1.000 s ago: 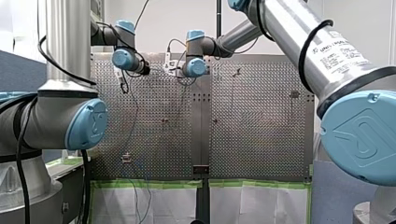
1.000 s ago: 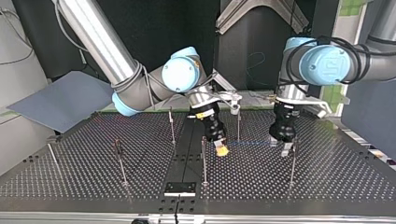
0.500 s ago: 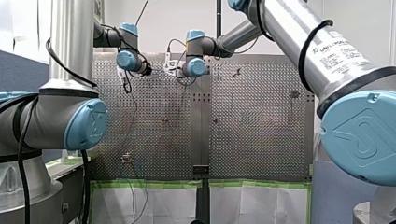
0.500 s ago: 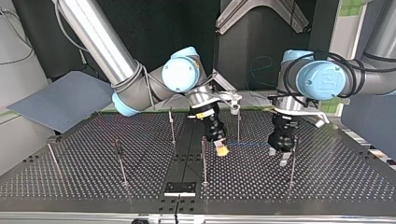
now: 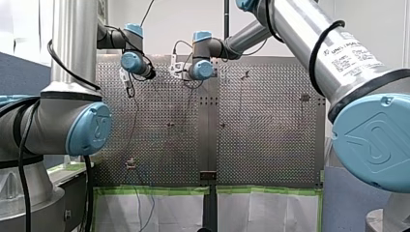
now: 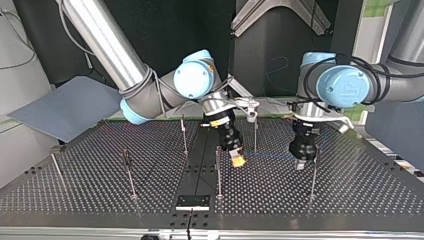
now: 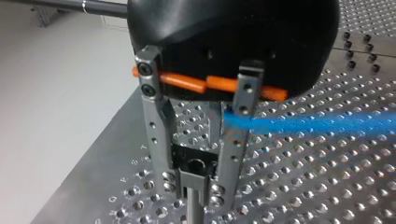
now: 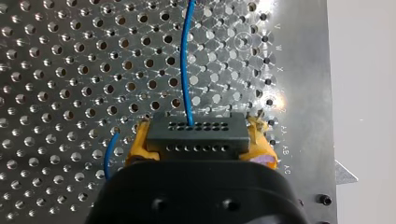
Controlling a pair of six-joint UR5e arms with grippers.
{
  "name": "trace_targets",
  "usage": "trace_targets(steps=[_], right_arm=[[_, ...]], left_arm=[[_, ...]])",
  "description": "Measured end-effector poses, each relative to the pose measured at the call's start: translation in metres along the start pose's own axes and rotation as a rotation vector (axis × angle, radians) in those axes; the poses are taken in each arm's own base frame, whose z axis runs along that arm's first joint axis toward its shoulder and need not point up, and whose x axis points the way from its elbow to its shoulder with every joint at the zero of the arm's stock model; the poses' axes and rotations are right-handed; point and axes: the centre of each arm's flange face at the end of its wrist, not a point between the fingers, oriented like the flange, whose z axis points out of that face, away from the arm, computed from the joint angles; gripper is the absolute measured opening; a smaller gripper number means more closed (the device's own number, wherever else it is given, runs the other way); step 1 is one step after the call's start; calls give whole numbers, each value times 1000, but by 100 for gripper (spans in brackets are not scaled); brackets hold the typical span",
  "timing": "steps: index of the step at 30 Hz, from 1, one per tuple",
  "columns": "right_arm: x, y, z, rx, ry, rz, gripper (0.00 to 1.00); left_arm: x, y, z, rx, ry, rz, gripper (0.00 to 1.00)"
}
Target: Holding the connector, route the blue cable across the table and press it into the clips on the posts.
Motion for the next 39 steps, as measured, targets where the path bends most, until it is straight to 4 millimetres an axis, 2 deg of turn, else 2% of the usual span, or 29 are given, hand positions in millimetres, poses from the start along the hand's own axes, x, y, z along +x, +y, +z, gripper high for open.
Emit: trace_targets(steps=[16,19,24,27,39], right_arm=[[-4,-4,-2,5,-13,4,0],[-12,-4,-5,3,-31,4,0],[-30,-3,-12,2,-66,2,0],[-33,-1,-13,-2,-74,1,0],[-46,1,-17,-5,-98,0,0]], left_arm=[[15,1,-12,-70,50,50,0],[19,3,-17,-85,60,64,0],[36,10,-27,-122,90,87,0],[28,6,-23,-99,80,80,0],[28,6,-23,-99,79,80,0]])
